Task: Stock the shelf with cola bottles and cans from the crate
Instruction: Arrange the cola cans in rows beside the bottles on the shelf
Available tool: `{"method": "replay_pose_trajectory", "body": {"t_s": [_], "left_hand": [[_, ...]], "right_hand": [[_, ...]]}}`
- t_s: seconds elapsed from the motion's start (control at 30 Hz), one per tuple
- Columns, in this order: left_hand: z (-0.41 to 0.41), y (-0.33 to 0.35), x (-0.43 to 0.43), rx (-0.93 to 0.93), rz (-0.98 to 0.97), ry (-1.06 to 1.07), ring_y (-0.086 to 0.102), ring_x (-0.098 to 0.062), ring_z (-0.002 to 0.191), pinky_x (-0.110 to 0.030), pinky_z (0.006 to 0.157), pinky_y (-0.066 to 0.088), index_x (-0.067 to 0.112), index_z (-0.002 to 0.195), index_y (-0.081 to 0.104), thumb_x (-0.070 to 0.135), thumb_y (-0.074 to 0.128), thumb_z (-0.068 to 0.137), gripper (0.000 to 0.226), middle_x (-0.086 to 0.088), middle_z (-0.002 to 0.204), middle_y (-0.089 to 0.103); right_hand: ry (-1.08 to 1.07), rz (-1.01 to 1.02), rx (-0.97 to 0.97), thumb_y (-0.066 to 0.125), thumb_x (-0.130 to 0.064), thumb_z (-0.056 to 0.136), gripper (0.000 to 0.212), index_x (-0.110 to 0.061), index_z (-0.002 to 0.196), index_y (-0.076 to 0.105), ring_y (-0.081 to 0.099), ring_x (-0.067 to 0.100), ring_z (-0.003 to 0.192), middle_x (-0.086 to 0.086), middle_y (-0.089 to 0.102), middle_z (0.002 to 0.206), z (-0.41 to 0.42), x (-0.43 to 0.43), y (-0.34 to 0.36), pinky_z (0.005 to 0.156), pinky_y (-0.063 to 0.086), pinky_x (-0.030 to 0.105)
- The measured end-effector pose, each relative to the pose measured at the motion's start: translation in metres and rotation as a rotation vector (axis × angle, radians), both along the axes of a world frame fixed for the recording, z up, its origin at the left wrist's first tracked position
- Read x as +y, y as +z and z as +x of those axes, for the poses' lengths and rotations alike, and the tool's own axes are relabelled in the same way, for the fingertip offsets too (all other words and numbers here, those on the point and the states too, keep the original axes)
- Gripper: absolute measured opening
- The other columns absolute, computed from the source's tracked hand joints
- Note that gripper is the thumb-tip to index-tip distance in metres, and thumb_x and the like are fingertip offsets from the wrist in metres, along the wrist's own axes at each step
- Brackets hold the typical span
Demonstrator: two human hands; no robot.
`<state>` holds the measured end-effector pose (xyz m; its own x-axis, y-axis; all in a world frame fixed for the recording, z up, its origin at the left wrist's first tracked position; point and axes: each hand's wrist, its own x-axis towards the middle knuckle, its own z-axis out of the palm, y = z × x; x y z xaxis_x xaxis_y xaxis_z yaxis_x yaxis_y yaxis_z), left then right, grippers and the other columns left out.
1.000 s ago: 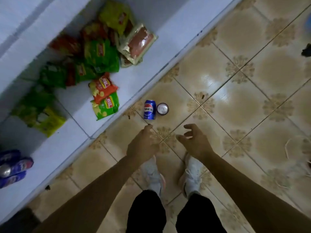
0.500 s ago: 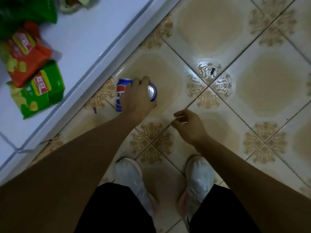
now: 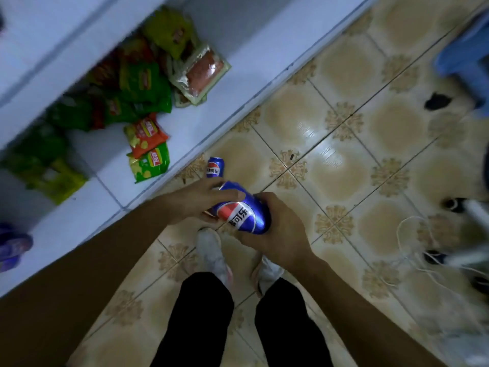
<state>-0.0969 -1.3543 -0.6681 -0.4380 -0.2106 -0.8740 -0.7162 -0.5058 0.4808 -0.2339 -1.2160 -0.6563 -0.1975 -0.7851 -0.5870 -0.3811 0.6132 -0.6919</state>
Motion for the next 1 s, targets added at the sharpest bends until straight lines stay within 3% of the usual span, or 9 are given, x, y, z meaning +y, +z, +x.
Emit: {"method": "replay_pose_trajectory", "body": {"t_s": [0.07,0.17,0.27,0.4,0.5,0.6,0.7,0.8,1.0], "left_hand": [[0.002,0.057,0.009,-0.013,0.006,0.139,0.07,-0.021,0.092,-0.042,0.085,0.056,0.032,0.108,0.061,0.061,0.059,0.072,0.046,-0.006,0.104,0.071],[0.005,0.139,0.029,0.014,-0.005,0.373,0.07,-0.017,0.091,-0.039,0.092,0.048,0.03,0.105,0.062,0.07,0.04,0.075,0.055,-0.001,0.096,0.074],[0.004,0.217,0.052,0.105,-0.12,0.576,0.068,-0.009,0.088,-0.038,0.094,0.045,0.027,0.106,0.061,0.059,0.051,0.075,0.046,0.007,0.098,0.071],[0.008,0.302,0.09,0.229,-0.208,0.709,0.066,-0.023,0.104,-0.041,0.093,0.05,0.02,0.117,0.06,0.047,0.067,0.08,0.047,-0.004,0.116,0.068],[0.009,0.354,0.117,0.294,-0.39,0.746,0.065,-0.013,0.105,-0.026,0.079,0.057,0.026,0.121,0.053,0.036,0.077,0.064,0.062,0.002,0.122,0.063],[0.007,0.396,0.142,0.313,-0.629,0.68,0.062,-0.001,0.101,-0.018,0.076,0.053,0.038,0.129,0.044,0.032,0.093,0.052,0.091,0.016,0.12,0.06],[0.007,0.432,0.151,0.295,-0.839,0.75,0.062,0.001,0.097,-0.017,0.07,0.053,0.039,0.134,0.039,0.039,0.087,0.051,0.096,0.021,0.12,0.056],[0.018,0.463,0.149,0.357,-0.901,0.914,0.065,-0.003,0.095,-0.018,0.068,0.053,0.035,0.132,0.042,0.028,0.088,0.052,0.092,0.019,0.118,0.059],[0.054,0.512,0.134,0.574,-0.881,1.08,0.069,-0.017,0.096,-0.026,0.07,0.057,0.027,0.131,0.046,0.002,0.086,0.055,0.089,0.006,0.12,0.063]], "right_hand": [[-0.174,0.083,-0.125,0.08,-0.044,0.058,0.061,-0.024,0.109,0.055,0.062,0.008,0.075,-0.014,0.065,0.087,-0.001,0.003,0.053,0.064,0.048,0.018],[-0.437,0.187,-0.418,0.084,-0.028,0.069,0.044,-0.015,0.105,0.062,0.065,0.015,0.082,0.002,0.068,0.095,-0.004,0.006,0.125,0.064,0.05,0.017],[-0.506,0.144,-0.56,0.079,-0.034,0.069,0.044,-0.014,0.106,0.064,0.069,0.021,0.086,0.012,0.071,0.103,-0.005,0.008,0.194,0.073,0.055,0.026],[-0.489,0.054,-0.663,0.076,-0.046,0.06,0.068,-0.009,0.115,0.063,0.069,0.029,0.094,0.017,0.07,0.107,0.003,0.014,0.269,0.087,0.055,0.044],[-0.415,-0.04,-0.66,0.076,-0.046,0.062,0.067,-0.011,0.116,0.061,0.068,0.031,0.099,0.015,0.07,0.108,0.007,0.019,0.318,0.091,0.053,0.05],[-0.31,-0.157,-0.657,0.077,-0.039,0.064,0.061,-0.013,0.116,0.061,0.068,0.028,0.099,0.011,0.071,0.108,0.009,0.018,0.362,0.084,0.057,0.041],[-0.135,-0.223,-0.604,0.079,-0.031,0.072,0.051,-0.014,0.116,0.06,0.07,0.019,0.093,0.006,0.071,0.106,0.012,0.005,0.408,0.074,0.058,0.032],[0.043,-0.297,-0.55,0.075,-0.03,0.08,0.042,-0.014,0.115,0.06,0.069,0.013,0.091,0.002,0.07,0.106,0.019,-0.013,0.449,0.07,0.055,0.022],[0.219,-0.466,-0.479,0.062,-0.055,0.067,0.065,-0.016,0.119,0.057,0.069,0.009,0.091,0.002,0.067,0.109,0.042,-0.043,0.515,0.07,0.054,0.02]]}}
